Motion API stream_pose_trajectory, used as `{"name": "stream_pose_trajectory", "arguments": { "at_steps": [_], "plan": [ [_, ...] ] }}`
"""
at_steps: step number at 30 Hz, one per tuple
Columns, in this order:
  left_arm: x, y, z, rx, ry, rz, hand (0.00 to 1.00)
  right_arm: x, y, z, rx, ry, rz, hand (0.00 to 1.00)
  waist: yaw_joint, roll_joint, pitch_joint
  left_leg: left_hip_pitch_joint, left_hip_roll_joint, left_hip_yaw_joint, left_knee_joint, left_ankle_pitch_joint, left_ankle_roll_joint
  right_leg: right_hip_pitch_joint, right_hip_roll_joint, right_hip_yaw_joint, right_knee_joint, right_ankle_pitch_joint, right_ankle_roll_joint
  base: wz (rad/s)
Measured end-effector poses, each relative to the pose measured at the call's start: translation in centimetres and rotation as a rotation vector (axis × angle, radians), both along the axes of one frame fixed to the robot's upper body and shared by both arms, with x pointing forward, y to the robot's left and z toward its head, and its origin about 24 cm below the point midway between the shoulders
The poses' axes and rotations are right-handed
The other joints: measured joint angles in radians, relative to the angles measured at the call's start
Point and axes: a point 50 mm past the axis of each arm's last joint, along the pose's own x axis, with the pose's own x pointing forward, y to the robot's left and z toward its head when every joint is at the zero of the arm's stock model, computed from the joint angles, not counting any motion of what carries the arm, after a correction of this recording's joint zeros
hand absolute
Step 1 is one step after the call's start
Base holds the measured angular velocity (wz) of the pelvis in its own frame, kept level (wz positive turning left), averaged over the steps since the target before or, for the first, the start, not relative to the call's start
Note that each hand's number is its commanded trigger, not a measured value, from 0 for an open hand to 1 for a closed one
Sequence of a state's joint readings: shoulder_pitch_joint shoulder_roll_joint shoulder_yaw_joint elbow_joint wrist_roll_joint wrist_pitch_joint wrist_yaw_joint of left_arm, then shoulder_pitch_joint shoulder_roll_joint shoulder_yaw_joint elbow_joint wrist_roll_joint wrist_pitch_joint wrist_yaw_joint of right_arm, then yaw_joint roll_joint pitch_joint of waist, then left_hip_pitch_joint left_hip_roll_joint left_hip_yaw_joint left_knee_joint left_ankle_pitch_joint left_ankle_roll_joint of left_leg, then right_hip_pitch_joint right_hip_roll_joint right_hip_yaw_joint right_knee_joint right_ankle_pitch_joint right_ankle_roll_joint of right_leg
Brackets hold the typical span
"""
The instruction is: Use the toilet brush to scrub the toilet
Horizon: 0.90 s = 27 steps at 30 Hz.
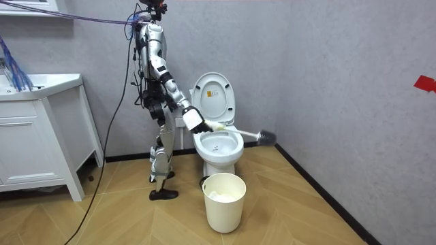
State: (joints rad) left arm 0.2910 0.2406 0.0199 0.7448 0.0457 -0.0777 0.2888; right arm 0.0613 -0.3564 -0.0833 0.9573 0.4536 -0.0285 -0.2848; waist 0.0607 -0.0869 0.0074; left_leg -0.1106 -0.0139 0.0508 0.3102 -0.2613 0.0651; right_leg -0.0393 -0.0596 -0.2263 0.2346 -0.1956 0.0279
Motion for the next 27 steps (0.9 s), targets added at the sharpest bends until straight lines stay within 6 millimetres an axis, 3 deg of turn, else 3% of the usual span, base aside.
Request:
{"name": "stream_pose_trajectory", "arguments": {
  "at_steps": [6, 9, 12, 17, 27],
  "plan": [
    [-0.1, -0.2, 0.7, 0.052, -0.037, -0.027, 0.00, 0.2, 1.8, -0.4, -0.134, 0.121, 0.335, 1.00, 0.006, 0.007, -0.0032, 0.033, -0.001, -0.013, -0.004, 0.000, -0.001, 0.042, 0.003, -0.010, -0.017, 0.001, 0.000, 0.08],
    [1.4, -0.5, 2.7, 0.149, -0.132, -0.134, 0.00, -0.2, 3.2, -1.2, -0.150, 0.170, 0.483, 1.00, 0.009, 0.013, -0.0068, 0.032, -0.003, -0.042, -0.005, 0.001, -0.002, 0.058, 0.001, -0.053, -0.017, 0.001, 0.000, 0.28],
    [3.1, -1.0, 4.5, 0.269, -0.232, -0.229, 0.00, -1.2, 4.4, -2.0, -0.143, 0.230, 0.583, 1.00, 0.039, 0.019, -0.0062, 0.048, -0.005, -0.053, -0.012, 0.002, -0.004, 0.072, 0.001, -0.052, -0.018, 0.001, 0.001, 0.11],
    [5.4, -2.2, 7.7, 0.388, -0.427, -0.336, 0.00, -2.5, 5.3, -2.7, -0.132, 0.285, 0.672, 1.00, 0.057, 0.020, -0.0044, 0.052, -0.012, -0.082, -0.007, 0.004, -0.007, 0.094, -0.001, -0.086, -0.032, 0.000, 0.001, 0.15],
    [7.5, -4.1, 12.1, 0.615, -0.675, -0.482, 0.00, -5.2, 5.4, -3.8, -0.038, 0.386, 0.722, 1.00, 0.067, 0.013, -0.0038, 0.054, -0.016, -0.093, -0.008, 0.006, -0.010, 0.108, 0.001, -0.086, -0.050, 0.000, 0.001, 0.03]
  ]
}}
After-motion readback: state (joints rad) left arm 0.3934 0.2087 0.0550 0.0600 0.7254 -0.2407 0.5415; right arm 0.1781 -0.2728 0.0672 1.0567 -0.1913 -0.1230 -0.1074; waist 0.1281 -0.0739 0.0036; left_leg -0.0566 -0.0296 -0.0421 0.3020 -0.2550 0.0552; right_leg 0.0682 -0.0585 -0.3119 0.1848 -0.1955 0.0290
